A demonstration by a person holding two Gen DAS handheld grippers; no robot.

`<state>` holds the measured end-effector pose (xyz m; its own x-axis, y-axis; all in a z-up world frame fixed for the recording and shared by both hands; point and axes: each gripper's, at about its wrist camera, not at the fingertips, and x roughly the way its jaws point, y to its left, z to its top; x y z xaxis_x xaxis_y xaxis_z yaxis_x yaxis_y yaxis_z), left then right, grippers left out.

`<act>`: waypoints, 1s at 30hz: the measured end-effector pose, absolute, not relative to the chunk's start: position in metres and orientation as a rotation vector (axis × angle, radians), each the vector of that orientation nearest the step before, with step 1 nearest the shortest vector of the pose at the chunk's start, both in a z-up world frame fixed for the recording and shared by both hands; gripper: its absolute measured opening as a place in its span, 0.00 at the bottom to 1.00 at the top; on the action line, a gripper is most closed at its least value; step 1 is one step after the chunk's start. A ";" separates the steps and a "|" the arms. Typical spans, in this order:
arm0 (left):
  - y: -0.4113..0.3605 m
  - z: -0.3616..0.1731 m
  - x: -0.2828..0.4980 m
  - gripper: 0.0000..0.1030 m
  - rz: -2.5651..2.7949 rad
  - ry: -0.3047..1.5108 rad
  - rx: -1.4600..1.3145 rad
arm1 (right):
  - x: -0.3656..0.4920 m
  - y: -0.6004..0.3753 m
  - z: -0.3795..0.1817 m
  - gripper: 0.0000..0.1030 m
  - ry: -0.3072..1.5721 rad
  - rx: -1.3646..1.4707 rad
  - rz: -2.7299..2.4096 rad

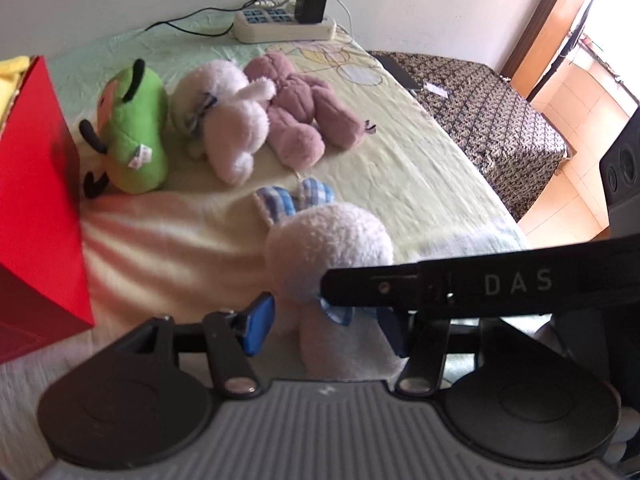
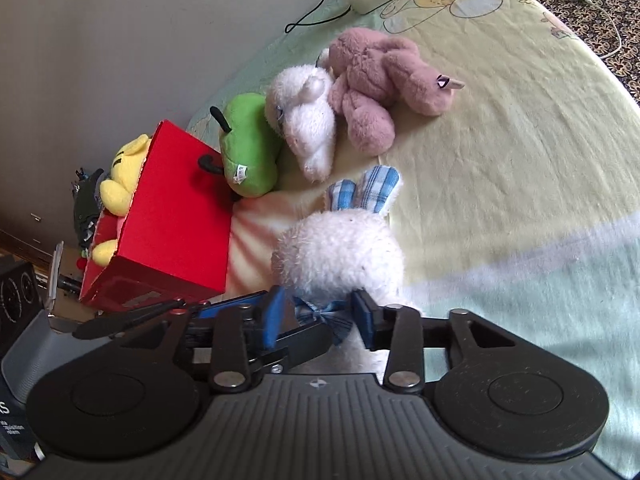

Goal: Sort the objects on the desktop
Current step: 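Lift the white bunny plush and carry it toward the red box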

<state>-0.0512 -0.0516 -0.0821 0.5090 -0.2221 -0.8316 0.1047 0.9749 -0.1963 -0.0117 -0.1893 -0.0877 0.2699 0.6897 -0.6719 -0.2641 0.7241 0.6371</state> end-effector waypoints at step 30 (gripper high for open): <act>-0.059 -0.040 -0.056 0.53 -0.165 0.902 -0.033 | -0.014 -0.196 -0.066 0.38 0.963 0.489 0.727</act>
